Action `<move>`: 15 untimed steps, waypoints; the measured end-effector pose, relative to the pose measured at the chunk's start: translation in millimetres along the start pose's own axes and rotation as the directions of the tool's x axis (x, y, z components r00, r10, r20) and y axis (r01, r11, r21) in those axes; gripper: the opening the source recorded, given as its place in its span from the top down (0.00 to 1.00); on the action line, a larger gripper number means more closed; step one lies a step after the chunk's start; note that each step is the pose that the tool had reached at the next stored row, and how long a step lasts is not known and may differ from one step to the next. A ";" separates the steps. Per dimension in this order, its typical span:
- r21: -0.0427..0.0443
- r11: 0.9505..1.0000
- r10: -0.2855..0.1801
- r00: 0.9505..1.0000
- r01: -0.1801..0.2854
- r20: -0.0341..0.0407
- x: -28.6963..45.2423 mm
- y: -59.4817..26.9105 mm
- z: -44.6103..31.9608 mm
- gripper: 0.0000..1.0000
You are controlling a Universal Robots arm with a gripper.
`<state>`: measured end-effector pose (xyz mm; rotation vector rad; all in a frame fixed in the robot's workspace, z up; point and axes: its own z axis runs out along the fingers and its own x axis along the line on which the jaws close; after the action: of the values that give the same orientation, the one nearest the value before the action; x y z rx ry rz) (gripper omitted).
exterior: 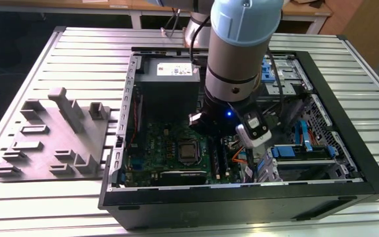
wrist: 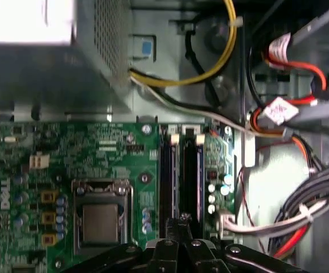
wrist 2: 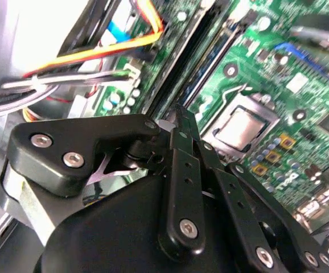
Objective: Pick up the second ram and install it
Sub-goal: 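Press down the second ram until it locks into place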
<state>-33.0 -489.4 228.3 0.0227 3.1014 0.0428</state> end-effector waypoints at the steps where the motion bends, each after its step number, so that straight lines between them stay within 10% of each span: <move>1: 0.000 1.000 0.000 1.000 0.000 0.000 0.0 -2.7 0.0 0.90; 15: 0.000 1.000 0.000 1.000 0.000 0.000 -0.4 -30.5 -0.8 0.90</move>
<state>-33.0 -519.9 228.2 0.0229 3.1014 0.0428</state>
